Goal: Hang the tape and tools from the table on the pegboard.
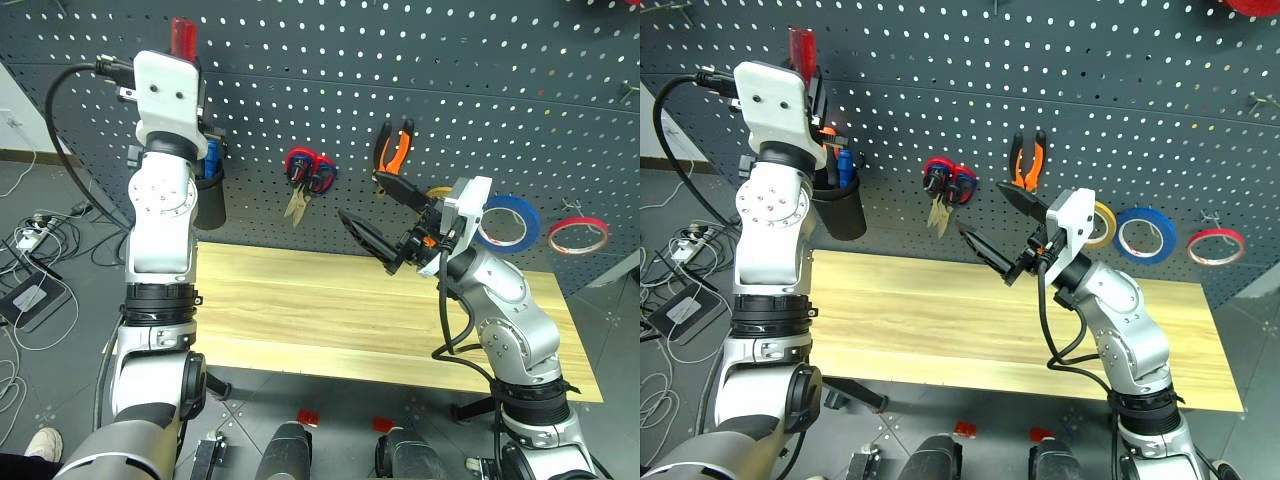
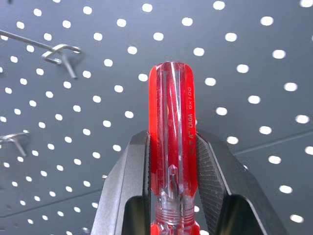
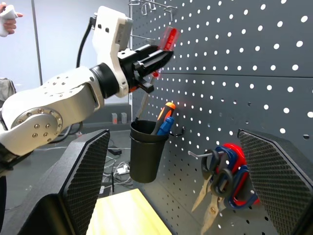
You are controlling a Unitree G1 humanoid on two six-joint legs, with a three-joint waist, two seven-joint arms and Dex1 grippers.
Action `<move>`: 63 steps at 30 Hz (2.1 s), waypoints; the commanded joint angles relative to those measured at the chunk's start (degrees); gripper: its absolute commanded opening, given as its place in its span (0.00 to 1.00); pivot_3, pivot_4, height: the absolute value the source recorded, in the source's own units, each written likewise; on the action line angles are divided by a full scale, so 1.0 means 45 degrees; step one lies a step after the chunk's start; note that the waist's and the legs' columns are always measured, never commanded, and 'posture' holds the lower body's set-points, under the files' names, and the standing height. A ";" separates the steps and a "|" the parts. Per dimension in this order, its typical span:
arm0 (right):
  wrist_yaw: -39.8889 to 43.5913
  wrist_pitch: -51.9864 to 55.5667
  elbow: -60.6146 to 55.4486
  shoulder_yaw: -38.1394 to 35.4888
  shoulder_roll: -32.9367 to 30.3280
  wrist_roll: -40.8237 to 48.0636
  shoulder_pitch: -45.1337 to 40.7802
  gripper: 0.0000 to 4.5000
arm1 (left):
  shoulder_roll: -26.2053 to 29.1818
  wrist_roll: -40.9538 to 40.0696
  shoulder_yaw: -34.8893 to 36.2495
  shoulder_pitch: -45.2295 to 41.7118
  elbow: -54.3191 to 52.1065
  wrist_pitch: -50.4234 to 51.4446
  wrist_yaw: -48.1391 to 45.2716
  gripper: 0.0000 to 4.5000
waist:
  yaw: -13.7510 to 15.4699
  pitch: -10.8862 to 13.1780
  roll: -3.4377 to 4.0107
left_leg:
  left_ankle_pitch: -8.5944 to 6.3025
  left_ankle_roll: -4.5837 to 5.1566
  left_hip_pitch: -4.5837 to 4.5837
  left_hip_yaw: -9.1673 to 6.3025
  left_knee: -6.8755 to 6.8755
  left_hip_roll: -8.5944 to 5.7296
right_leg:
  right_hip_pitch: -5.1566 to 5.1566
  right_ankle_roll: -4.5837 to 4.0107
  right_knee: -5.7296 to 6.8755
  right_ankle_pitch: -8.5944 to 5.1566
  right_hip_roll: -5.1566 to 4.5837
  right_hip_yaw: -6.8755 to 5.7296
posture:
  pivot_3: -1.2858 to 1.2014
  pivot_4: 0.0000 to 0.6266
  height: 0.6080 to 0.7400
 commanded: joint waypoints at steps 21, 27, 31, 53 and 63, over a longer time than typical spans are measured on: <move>-0.0299 0.0272 -0.0285 -0.0052 -0.0212 0.0010 -0.0156 1.00 | 0.0317 -0.0442 0.0700 -0.1435 0.1628 -0.1517 0.0406 0.20 | -0.0013 0.0005 0.0003 | -0.0007 0.0013 0.0007 -0.0034 0.0017 -0.0011 | 0.0035 0.0000 0.0003 0.0000 0.0001 -0.0013 | 0.56 0.24 1.00; -0.0369 0.0310 -0.0368 -0.0014 -0.0201 0.0000 -0.0063 1.00 | 0.0204 -0.0387 0.0567 -0.1491 0.2315 -0.2006 0.0297 0.20 | -0.0171 0.0009 0.0009 | -0.0012 0.0021 0.0023 -0.0026 0.0011 -0.0011 | 0.0037 -0.0001 0.0005 0.0000 0.0001 -0.0004 | 0.55 0.24 1.00; -0.0419 0.0404 -0.0523 -0.0024 -0.0271 0.0032 0.0088 1.00 | 0.0072 -0.0390 0.0524 -0.0976 0.2212 -0.2058 0.0293 0.20 | -0.0283 0.0011 0.0012 | -0.0013 0.0024 0.0021 -0.0030 0.0007 -0.0009 | 0.0037 -0.0001 0.0003 -0.0001 0.0005 -0.0004 | 0.55 0.24 1.00; -0.0194 0.0412 -0.0508 -0.0086 -0.0654 0.0014 0.0447 1.00 | -0.0698 -0.1038 0.1312 0.2251 -0.1569 0.1526 0.1144 0.20 | -0.0272 0.0017 0.0020 | -0.0029 0.0051 0.0024 -0.0033 0.0009 -0.0005 | 0.0038 -0.0001 0.0001 -0.0001 0.0009 0.0016 | 0.56 0.26 1.00; -0.0205 0.0487 -0.0538 -0.0028 -0.0693 0.0045 0.0514 1.00 | -0.0597 -0.1209 0.1308 0.2079 -0.1599 0.1948 0.1152 0.85 | -0.0241 0.0022 0.0020 | -0.0033 0.0057 0.0024 -0.0033 0.0009 -0.0005 | 0.0039 -0.0001 -0.0002 -0.0001 0.0009 0.0019 | 0.56 0.27 1.00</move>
